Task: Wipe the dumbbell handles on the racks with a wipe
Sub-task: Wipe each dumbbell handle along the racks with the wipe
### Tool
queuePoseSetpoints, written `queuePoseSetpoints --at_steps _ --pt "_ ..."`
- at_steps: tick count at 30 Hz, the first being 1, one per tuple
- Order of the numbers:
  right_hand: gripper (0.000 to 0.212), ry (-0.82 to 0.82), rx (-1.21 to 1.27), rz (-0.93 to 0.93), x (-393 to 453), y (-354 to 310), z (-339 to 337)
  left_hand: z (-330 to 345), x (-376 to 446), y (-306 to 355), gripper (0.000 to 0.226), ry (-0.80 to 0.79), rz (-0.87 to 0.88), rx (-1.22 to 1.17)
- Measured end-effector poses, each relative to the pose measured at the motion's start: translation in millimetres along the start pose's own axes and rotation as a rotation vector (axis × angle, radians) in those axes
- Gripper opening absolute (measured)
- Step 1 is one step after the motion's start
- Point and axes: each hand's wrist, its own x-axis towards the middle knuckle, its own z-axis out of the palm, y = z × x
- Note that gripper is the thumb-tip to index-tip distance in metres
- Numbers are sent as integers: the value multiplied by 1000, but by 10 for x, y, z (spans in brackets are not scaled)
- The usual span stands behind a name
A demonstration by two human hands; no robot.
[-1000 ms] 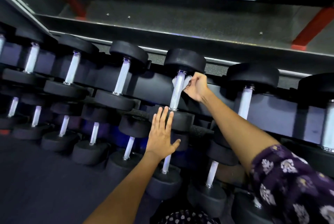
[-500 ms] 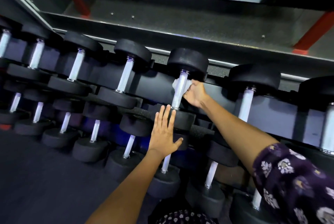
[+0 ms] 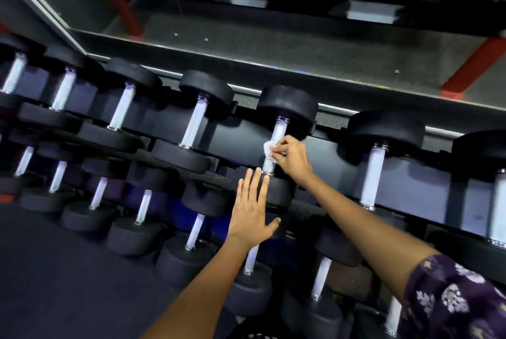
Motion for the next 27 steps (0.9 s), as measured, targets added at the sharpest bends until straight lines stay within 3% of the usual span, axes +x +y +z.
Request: queuePoseSetpoints --at_steps 2,6,11,15,19,23,25,27 --pt "14 27 -75 -33 183 -24 -57 -16 3 -5 117 -19 5 14" --pt "24 103 -106 109 308 -58 -33 -58 10 20 120 -37 -17 30" --pt "16 -291 -388 -209 -103 -42 -80 -110 -12 60 122 -67 -44 29" --pt "11 -136 -348 -50 84 -235 -64 -183 -30 104 114 -124 -33 34" --pt "17 -407 -449 -152 -17 -237 27 -294 -54 158 111 -184 -80 45" --pt "21 -515 -433 -10 -71 -181 -245 -395 -37 146 112 -267 -64 72" --pt "21 -452 -406 82 -184 -113 -368 -427 -40 138 109 -264 -66 58" --pt "21 -205 -256 178 -354 6 -513 -449 -54 189 103 -251 -92 29"
